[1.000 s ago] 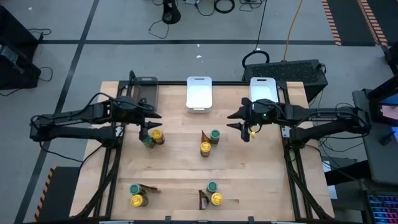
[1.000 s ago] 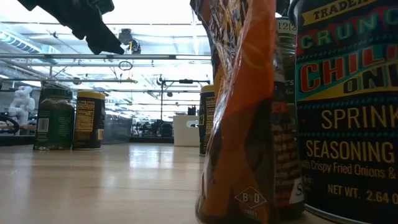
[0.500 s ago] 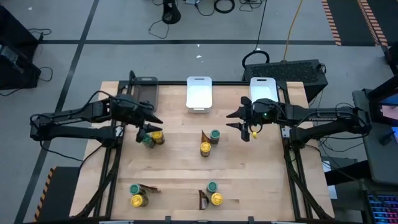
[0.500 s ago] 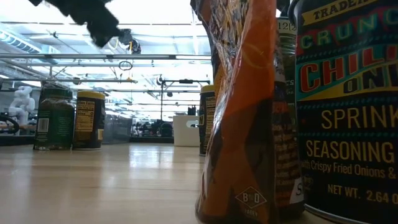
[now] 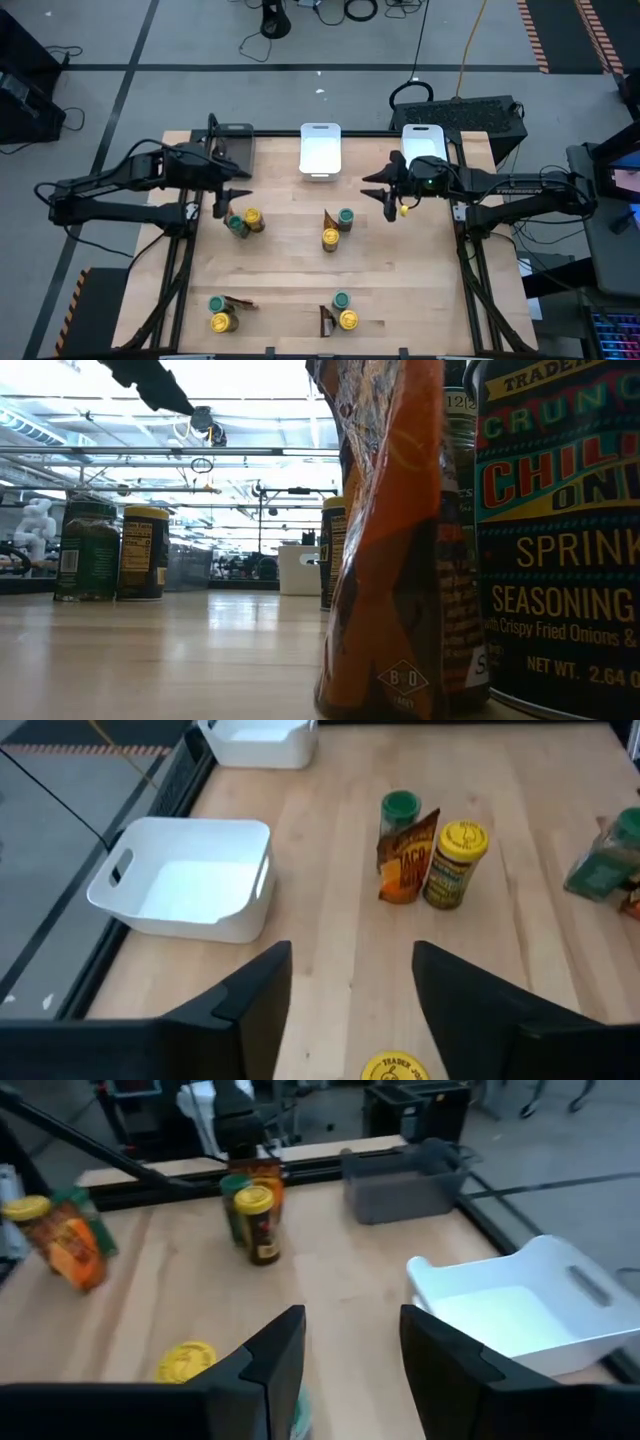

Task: Sort spices by type
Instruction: Put the top left yellow seasoning bottle into the black bin

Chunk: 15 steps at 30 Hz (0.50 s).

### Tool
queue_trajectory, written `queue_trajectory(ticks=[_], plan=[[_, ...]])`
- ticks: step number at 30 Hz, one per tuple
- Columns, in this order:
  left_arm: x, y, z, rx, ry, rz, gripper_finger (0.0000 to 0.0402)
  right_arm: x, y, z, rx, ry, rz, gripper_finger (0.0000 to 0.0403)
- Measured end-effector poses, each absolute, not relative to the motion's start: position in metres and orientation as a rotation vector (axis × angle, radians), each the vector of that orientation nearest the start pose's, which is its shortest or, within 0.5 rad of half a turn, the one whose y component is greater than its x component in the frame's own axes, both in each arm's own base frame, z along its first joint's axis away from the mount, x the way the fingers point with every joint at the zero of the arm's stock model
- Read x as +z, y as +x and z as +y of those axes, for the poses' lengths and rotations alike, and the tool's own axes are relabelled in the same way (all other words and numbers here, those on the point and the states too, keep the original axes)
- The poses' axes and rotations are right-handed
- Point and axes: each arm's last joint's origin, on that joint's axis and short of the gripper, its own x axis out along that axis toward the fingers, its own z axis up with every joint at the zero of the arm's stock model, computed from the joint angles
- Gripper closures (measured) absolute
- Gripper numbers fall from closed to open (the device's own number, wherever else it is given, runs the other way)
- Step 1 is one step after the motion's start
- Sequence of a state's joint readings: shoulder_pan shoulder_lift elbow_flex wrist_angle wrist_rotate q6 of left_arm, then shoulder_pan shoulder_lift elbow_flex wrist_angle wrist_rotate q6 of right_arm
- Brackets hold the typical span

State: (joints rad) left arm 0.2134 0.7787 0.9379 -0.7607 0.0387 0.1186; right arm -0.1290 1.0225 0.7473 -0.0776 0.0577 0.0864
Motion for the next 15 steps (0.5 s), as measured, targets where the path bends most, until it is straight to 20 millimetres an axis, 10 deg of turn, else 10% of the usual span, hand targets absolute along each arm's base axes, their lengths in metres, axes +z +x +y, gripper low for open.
queue_trajectory(ticks=[15], plan=[[0.306, 0.163, 0.028, 0.022, 0.068, 0.851, 0.0082, 0.317, 0.250, -0.043, -0.245, -0.084, 0.421, 0.0189]])
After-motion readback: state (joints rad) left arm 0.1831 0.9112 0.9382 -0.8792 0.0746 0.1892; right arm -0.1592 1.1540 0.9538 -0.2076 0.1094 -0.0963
